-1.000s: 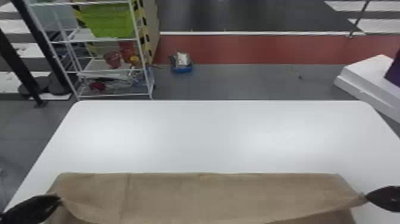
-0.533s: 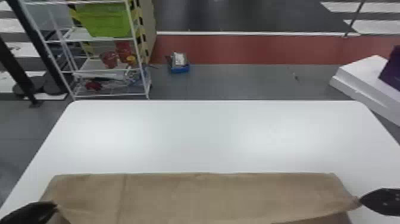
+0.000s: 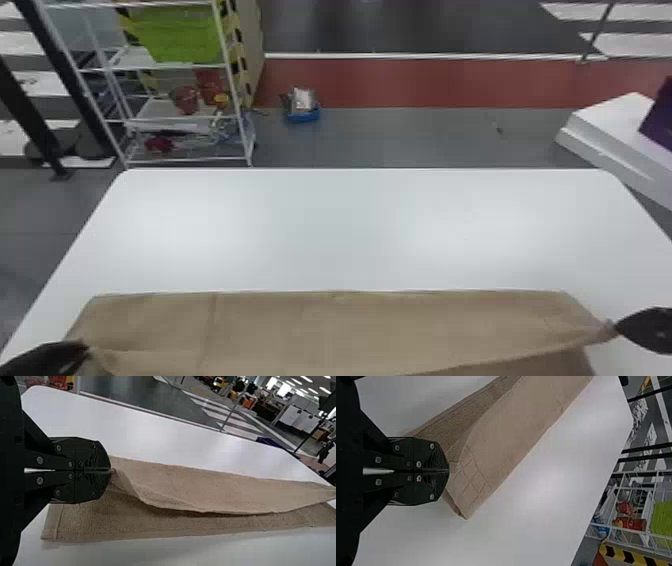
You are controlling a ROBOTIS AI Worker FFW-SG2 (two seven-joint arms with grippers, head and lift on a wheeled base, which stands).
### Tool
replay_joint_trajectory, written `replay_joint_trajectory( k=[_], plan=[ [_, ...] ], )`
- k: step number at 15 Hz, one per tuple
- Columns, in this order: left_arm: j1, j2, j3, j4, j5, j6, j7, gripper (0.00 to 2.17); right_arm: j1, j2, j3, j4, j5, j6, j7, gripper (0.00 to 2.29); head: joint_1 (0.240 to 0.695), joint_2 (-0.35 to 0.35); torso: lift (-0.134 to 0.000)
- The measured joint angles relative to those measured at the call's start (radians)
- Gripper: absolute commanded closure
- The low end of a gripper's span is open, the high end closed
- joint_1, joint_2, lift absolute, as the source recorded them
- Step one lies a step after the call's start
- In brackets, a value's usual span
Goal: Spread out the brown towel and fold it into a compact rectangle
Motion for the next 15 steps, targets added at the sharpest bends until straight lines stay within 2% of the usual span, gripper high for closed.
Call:
replay_joint_trajectory(
  k=[12, 15],
  plan=[
    [0.009, 0.000, -0.011, 0.019, -0.036, -0.002, -0.010, 1.41, 0.053, -0.016, 0.069, 0.007, 0.112, -0.081, 0.000, 1.12, 0.695, 0.010, -0.124],
    [0.009, 0.000, -0.001, 0.014, -0.035, -0.002, -0.014, 1.41, 0.053, -0.019, 0.065, 0.007, 0.110, -0.091, 0.000, 1.12, 0.695, 0.016, -0.124]
  ],
)
